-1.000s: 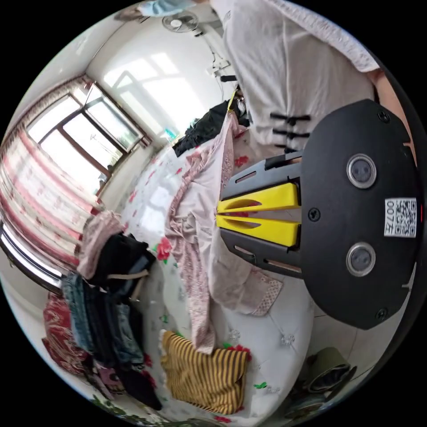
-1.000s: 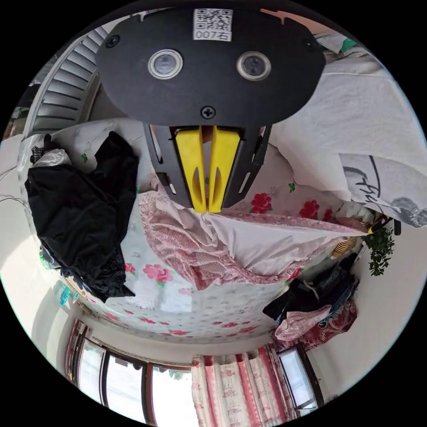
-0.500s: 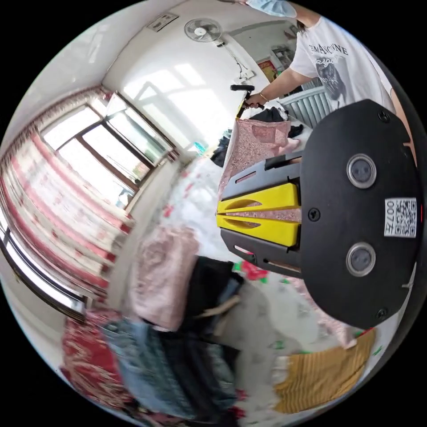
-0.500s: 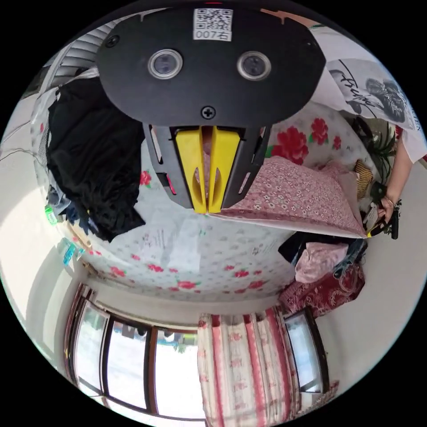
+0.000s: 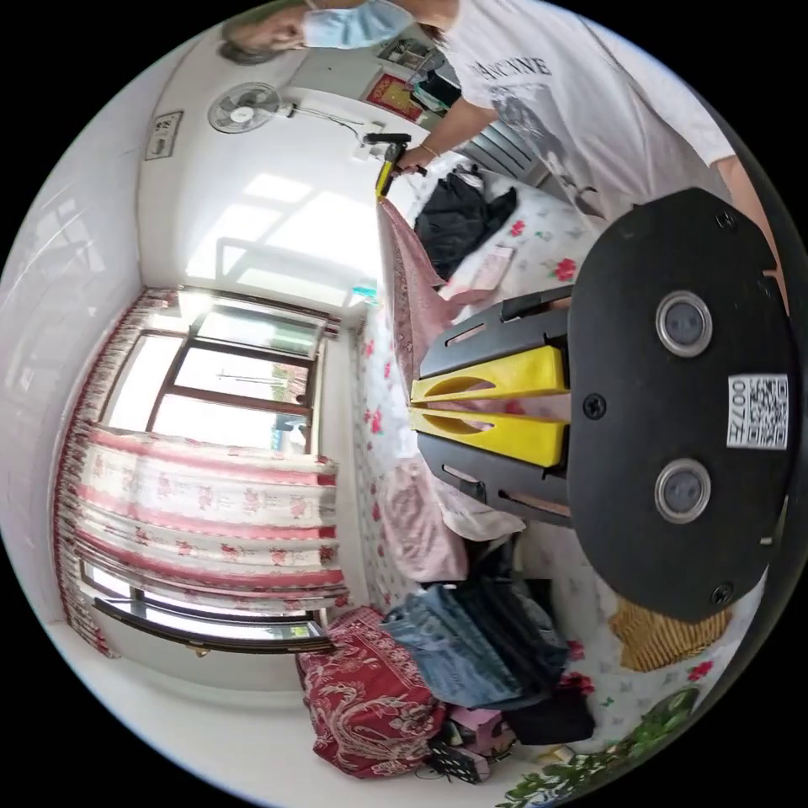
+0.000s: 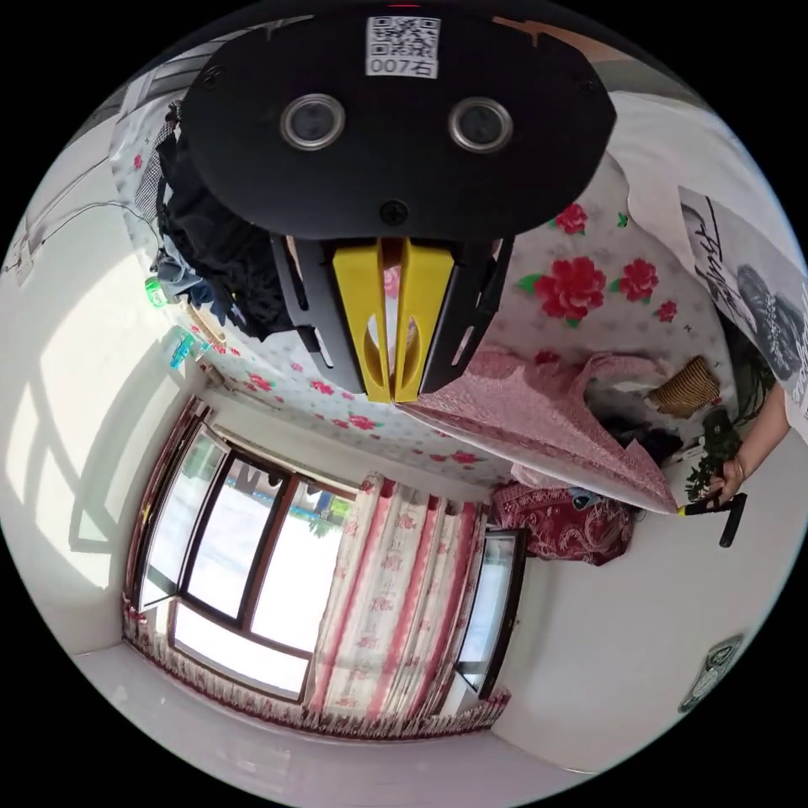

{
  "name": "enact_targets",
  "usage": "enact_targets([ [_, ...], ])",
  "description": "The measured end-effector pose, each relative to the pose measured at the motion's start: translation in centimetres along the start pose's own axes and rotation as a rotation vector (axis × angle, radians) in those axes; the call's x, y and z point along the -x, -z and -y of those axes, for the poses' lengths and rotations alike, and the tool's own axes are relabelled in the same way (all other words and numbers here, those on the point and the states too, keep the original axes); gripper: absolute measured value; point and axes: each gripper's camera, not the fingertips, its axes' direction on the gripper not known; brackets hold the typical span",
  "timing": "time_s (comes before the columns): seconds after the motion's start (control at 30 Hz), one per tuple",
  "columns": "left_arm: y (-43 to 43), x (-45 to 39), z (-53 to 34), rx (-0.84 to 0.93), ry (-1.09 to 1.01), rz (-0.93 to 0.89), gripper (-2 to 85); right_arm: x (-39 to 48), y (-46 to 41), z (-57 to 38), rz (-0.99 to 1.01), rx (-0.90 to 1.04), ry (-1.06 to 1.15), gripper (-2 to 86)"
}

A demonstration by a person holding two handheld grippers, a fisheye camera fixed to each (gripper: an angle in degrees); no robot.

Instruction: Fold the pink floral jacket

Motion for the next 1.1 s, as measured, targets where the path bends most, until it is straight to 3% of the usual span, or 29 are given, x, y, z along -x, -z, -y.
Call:
enact_targets([
  [0.07,-2.5,0.0,-5.3,0.109,0.045,0.000,-0.9,1.4,-2.4,-3.8,0.038,0.126,-0.015,-0.3],
  [0.23,-11.3,2.2,-22.5,0.468,0.387,-0.020,-1.0,5.5,-10.3,-14.8,0.128,0.477,-0.123,-0.3],
  [0.33,-13.6,2.9,-27.7,0.604,0.482,0.003,-1.0,6.9,-13.8,-19.1,0.172,0.662,-0.142,-0.3],
  [0.43,-14.7,2.5,-28.4,0.688,0.448,0.017,-0.9,8.0,-15.4,-20.7,0.162,0.782,-0.089,-0.3],
  [0.7,-15.3,0.6,-26.0,0.816,0.230,0.075,-0.9,7.5,-14.6,-19.1,0.159,0.816,-0.035,-0.3],
  [0.93,-17.3,3.2,-30.3,0.938,0.391,0.034,-0.6,6.4,-17.6,-22.7,0.194,0.983,-0.083,0.1],
  [1.1,-17.4,3.2,-29.8,0.938,0.352,0.047,1.5,4.1,-18.6,-24.0,0.222,1.053,-0.218,1.7],
])
